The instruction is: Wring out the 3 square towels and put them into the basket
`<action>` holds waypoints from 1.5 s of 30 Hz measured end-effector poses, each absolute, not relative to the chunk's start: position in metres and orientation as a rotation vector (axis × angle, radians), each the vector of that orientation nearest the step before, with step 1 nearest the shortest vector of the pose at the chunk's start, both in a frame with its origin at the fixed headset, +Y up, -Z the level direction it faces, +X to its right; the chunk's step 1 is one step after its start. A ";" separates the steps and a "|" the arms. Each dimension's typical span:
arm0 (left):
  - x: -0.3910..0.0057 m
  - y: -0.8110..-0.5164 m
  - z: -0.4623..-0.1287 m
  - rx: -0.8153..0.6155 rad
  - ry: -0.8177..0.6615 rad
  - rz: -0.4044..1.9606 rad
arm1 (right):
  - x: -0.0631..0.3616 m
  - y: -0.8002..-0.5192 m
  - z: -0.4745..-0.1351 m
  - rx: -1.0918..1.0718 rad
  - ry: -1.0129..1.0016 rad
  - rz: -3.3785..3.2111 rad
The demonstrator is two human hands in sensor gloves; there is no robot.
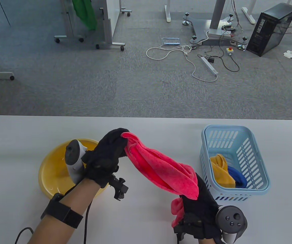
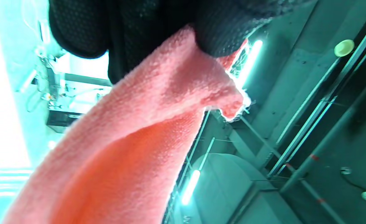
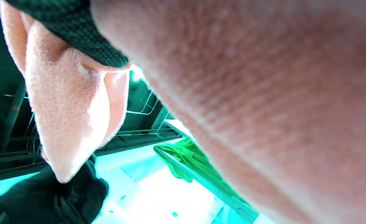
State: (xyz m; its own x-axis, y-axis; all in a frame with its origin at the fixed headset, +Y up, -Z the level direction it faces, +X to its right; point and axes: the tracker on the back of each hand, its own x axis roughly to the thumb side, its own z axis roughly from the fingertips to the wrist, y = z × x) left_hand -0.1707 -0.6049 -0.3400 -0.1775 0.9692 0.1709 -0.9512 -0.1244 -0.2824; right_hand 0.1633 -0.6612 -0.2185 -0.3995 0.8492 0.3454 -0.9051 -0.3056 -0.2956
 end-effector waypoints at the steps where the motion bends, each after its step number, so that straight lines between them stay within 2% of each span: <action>1: -0.170 -0.611 -0.339 -0.067 -0.370 1.690 | 0.164 -0.661 -0.218 0.148 -0.535 1.910; 11: -0.139 -0.649 -0.332 -0.201 -0.434 1.435 | 0.162 -0.660 -0.217 0.190 -0.546 1.878; 15: -0.122 -0.665 -0.326 -0.285 -0.520 1.251 | 0.160 -0.659 -0.216 0.188 -0.551 1.885; 19: -0.107 -0.681 -0.316 -0.249 -0.555 1.047 | 0.160 -0.659 -0.214 0.215 -0.590 1.848; 21: -0.101 -0.690 -0.314 -0.230 -0.579 0.818 | 0.160 -0.659 -0.213 0.207 -0.621 1.821; 22: -0.100 -0.693 -0.312 -0.224 -0.584 0.796 | 0.160 -0.658 -0.213 0.211 -0.621 1.824; 32: -0.081 -0.725 -0.297 -0.194 -0.596 0.670 | 0.155 -0.661 -0.213 0.247 -0.622 1.812; 39: -0.079 -0.739 -0.282 -0.157 -0.568 0.869 | 0.155 -0.663 -0.214 0.233 -0.608 1.784; 45: -0.087 -0.746 -0.277 -0.202 -0.558 0.894 | 0.153 -0.665 -0.216 0.222 -0.602 1.796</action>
